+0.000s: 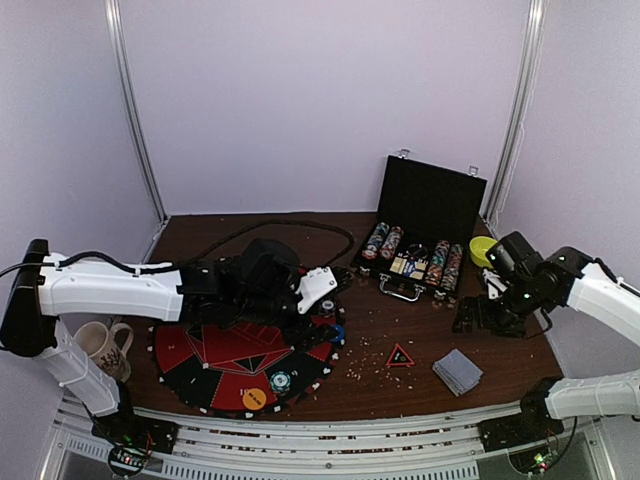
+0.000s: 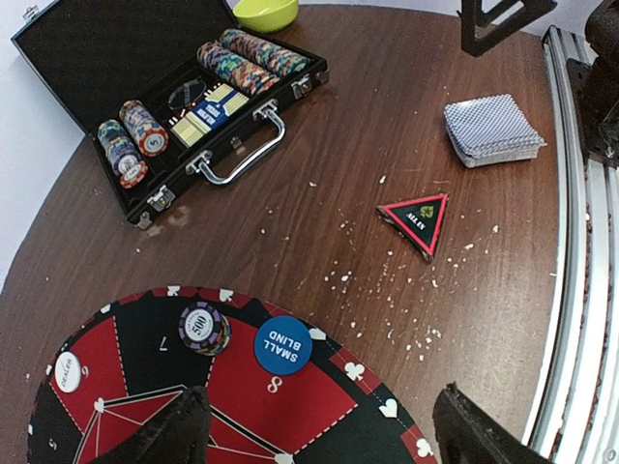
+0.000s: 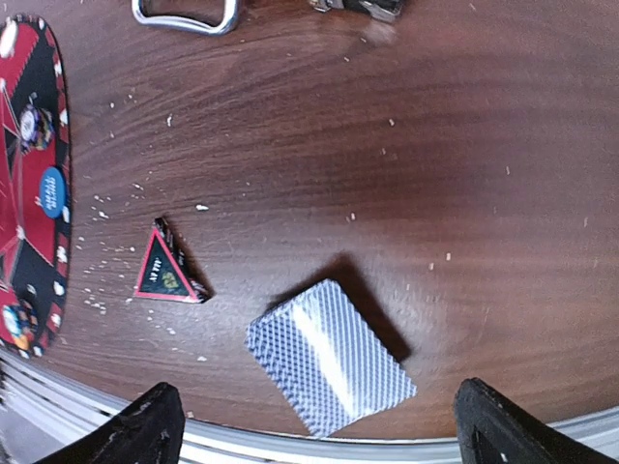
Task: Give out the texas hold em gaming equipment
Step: Position the face-down deck piles at the center of the board.
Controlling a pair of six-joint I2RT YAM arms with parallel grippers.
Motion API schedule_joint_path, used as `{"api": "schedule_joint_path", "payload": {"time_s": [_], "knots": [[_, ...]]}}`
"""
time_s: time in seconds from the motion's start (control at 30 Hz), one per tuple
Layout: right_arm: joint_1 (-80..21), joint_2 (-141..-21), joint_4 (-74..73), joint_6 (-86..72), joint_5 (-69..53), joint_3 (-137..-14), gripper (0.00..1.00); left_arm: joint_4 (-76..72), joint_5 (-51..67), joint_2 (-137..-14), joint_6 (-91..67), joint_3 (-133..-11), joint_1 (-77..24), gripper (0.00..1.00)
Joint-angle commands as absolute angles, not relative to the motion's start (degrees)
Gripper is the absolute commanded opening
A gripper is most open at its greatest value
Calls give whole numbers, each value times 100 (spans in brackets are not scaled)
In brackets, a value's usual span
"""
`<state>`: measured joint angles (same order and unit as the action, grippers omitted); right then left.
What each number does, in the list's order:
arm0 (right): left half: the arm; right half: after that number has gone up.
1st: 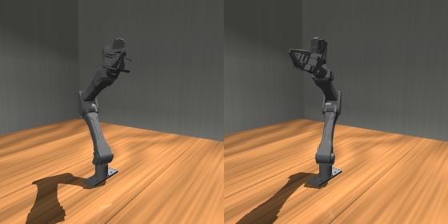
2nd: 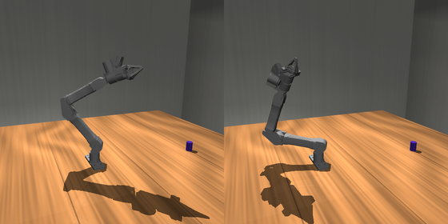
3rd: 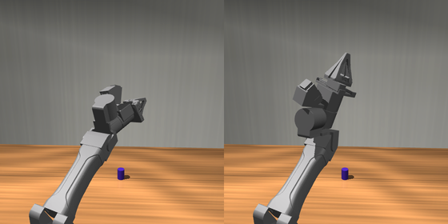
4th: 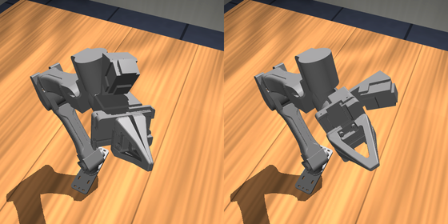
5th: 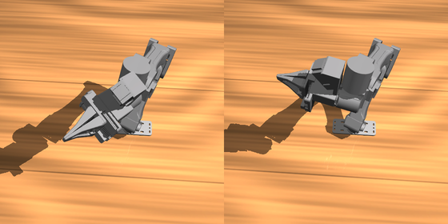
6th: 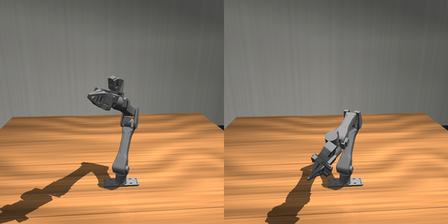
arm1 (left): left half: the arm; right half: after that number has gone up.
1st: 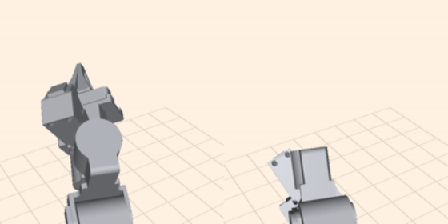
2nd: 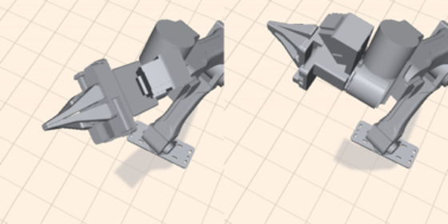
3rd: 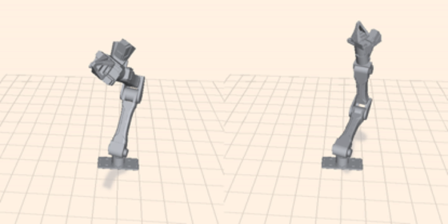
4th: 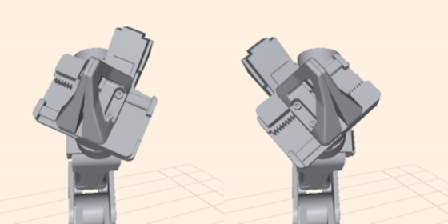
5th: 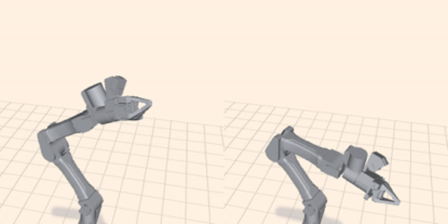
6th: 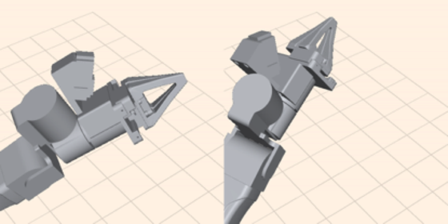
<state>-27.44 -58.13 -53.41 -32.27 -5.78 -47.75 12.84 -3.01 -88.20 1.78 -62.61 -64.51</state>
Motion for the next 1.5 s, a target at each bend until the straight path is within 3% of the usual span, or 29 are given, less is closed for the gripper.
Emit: {"api": "schedule_joint_path", "payload": {"time_s": [0.0, 0.13, 0.27, 0.47, 0.97, 1.47], "knots": [[-2725, -5216, -5460, -5084, -1027, -4216, 100, 920, -393, -8888, 648, -6452, -6469, 82], [-2726, -4832, -4919, -6356, -2137, -3257, 99, 925, -453, -8988, 746, -6477, -6469, 83], [-2727, -4333, -4899, -7184, -2079, -2671, 85, 1052, -587, -9026, 730, -6442, -6469, 83], [-2725, -3993, -4938, -7910, -2065, -2146, 85, 1083, -693, -9027, 770, -6351, -6471, 83], [-2748, -4449, -3987, -8487, -1511, -2018, 75, 1325, -848, -9212, 799, -6503, -6469, 83], [-3019, -4938, -2824, -9140, -1418, -1828, 55, 1401, -1019, -9255, 858, -6457, -6469, 83]]}}
